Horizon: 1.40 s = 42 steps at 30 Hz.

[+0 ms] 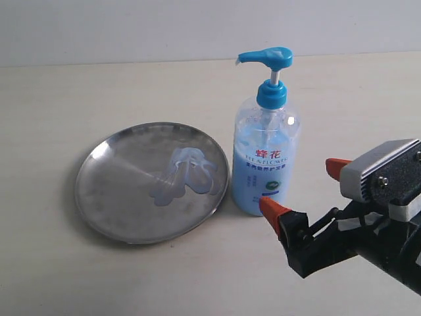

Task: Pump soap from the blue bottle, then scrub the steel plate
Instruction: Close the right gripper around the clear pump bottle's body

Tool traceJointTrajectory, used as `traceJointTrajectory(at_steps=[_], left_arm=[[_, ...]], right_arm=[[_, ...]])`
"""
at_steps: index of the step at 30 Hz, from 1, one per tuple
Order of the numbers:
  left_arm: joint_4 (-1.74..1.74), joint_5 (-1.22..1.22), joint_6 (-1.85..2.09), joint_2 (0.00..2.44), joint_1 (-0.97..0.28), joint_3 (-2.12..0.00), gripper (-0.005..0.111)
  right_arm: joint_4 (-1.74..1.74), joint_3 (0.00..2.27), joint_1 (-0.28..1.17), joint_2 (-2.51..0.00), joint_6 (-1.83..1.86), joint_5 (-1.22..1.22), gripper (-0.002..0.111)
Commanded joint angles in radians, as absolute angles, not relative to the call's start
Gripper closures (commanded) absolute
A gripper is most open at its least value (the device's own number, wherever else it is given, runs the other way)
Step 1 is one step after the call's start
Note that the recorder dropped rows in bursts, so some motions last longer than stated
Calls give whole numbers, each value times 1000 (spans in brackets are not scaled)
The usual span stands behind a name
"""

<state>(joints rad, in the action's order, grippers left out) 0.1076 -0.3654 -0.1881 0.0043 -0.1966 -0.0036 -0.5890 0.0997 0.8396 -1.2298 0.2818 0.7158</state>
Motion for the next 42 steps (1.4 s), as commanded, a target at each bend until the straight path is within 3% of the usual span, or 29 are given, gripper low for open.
traceJointTrajectory(at_steps=[1, 19, 42], left_arm=[[101, -353, -183, 0, -196, 0, 107], [101, -353, -183, 0, -196, 0, 107], [101, -353, -183, 0, -196, 0, 107]], right_arm=[[-595, 101, 843, -1224, 293, 758, 3], [-614, 195, 843, -1559, 154, 1003, 3], [-796, 380, 843, -1762, 217, 1011, 3]])
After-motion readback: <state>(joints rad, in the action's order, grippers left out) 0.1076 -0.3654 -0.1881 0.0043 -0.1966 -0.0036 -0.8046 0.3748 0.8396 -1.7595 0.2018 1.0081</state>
